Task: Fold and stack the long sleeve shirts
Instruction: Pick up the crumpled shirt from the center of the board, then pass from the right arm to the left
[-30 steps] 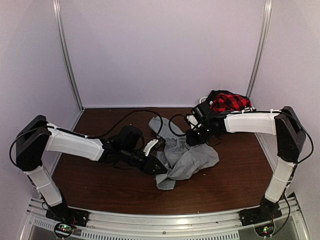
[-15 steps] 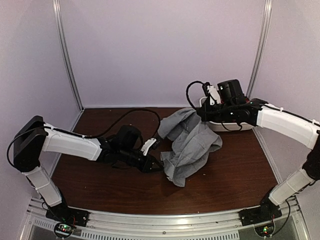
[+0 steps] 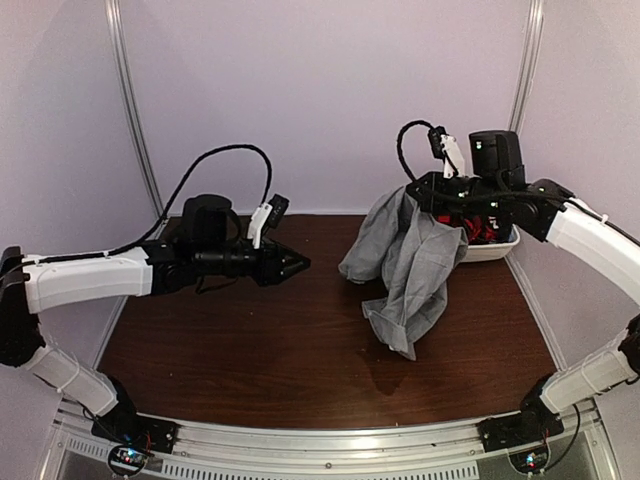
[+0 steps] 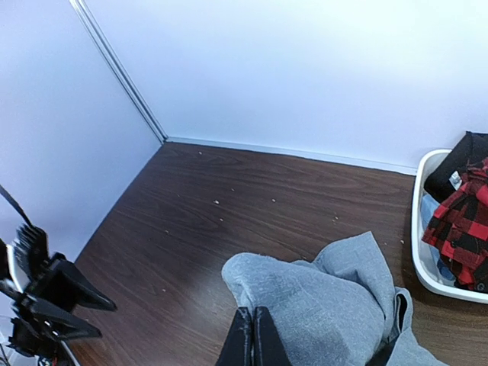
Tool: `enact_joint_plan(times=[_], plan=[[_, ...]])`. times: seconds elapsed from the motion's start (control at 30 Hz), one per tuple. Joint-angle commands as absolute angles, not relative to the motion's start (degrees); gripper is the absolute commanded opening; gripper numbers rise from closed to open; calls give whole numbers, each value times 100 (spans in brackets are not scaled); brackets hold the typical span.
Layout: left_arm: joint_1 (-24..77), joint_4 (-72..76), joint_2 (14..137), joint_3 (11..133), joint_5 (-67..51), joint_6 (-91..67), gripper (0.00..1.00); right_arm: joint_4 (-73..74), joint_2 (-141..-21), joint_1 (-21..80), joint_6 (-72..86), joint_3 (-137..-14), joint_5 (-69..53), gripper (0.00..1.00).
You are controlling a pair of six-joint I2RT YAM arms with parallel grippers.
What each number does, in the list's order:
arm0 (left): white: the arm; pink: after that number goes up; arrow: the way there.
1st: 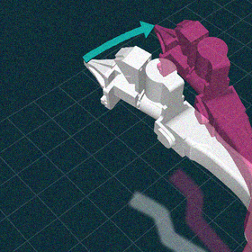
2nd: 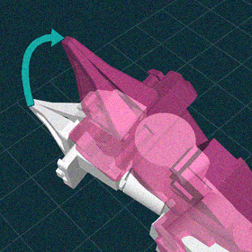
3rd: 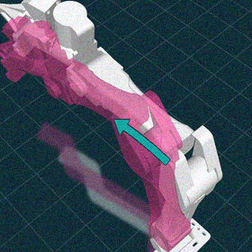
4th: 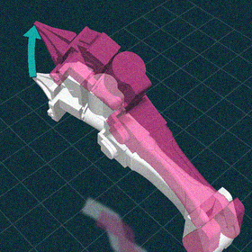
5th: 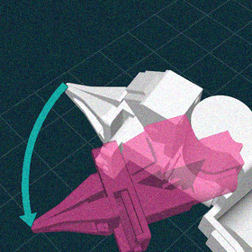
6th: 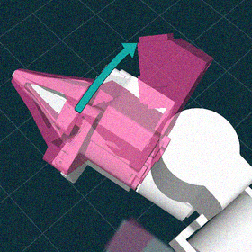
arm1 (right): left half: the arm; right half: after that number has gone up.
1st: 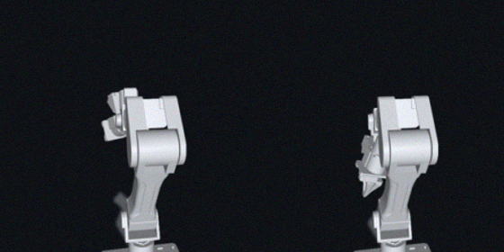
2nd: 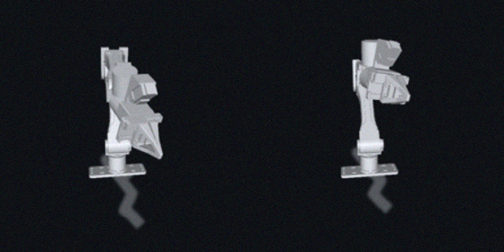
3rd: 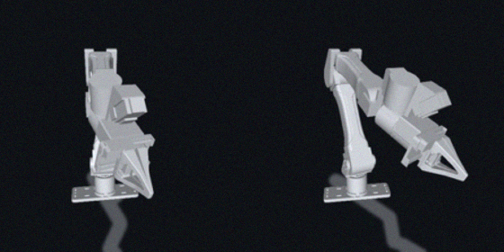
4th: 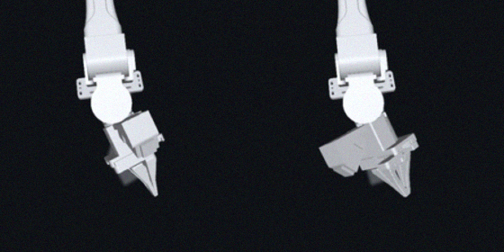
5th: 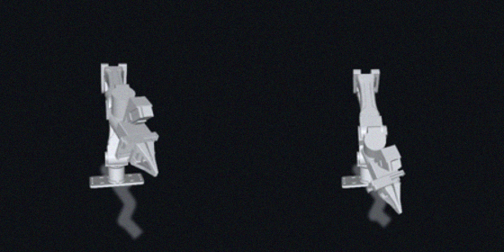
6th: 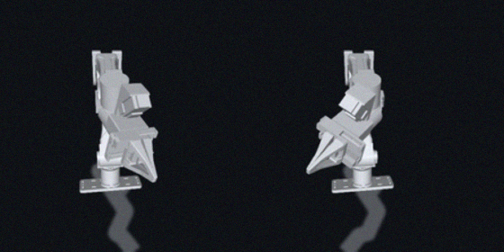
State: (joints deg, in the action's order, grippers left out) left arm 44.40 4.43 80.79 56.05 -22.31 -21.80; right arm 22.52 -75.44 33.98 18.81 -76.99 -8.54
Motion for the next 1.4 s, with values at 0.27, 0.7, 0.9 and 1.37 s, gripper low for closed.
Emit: enact_joint_plan(times=[0.27,0.7,0.9,1.37], plan=[[5159,2169,8926,5788,-3159,-2148,67,1266,-7762,3362,2746,-8830,-2789,0],[5211,2711,9107,5731,-2922,-2278,78,1245,-8094,3374,3178,-8522,-2315,0],[5383,2593,9018,5663,-2100,-2151,78,1293,-8238,3384,3575,-8175,-1453,0],[6108,2244,10011,6732,-703,-1598,77,658,-8306,3384,4291,-7646,-1313,0]])
